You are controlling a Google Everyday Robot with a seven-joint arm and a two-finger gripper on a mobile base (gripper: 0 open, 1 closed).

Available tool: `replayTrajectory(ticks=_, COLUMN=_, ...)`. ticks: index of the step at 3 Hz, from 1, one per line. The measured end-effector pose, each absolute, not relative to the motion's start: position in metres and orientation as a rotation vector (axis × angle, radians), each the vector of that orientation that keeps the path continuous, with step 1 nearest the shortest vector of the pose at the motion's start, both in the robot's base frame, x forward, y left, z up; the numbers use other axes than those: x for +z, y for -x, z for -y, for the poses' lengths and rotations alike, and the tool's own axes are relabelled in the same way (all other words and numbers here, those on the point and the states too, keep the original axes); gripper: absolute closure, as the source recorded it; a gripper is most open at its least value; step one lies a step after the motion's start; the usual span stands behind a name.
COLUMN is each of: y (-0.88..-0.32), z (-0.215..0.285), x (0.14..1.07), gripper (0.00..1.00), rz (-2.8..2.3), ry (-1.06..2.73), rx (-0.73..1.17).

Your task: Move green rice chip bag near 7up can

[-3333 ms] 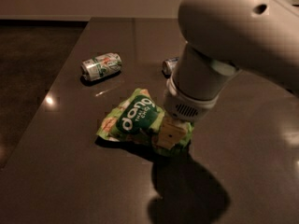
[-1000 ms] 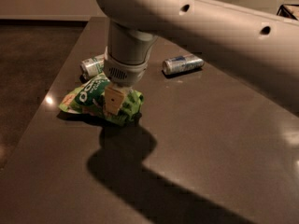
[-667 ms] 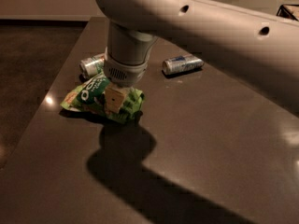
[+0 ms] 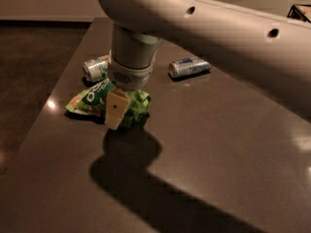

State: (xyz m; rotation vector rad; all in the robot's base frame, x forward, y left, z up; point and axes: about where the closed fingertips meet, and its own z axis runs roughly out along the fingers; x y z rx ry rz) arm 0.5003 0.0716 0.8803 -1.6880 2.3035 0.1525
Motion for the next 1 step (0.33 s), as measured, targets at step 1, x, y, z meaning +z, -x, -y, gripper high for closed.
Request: replayTrajectory(ticks=1, y=-0.5003, z=-0.0716, x=0.8803, gripper=0.0, rz=-2.303, ry=1.688, rx=0.152)
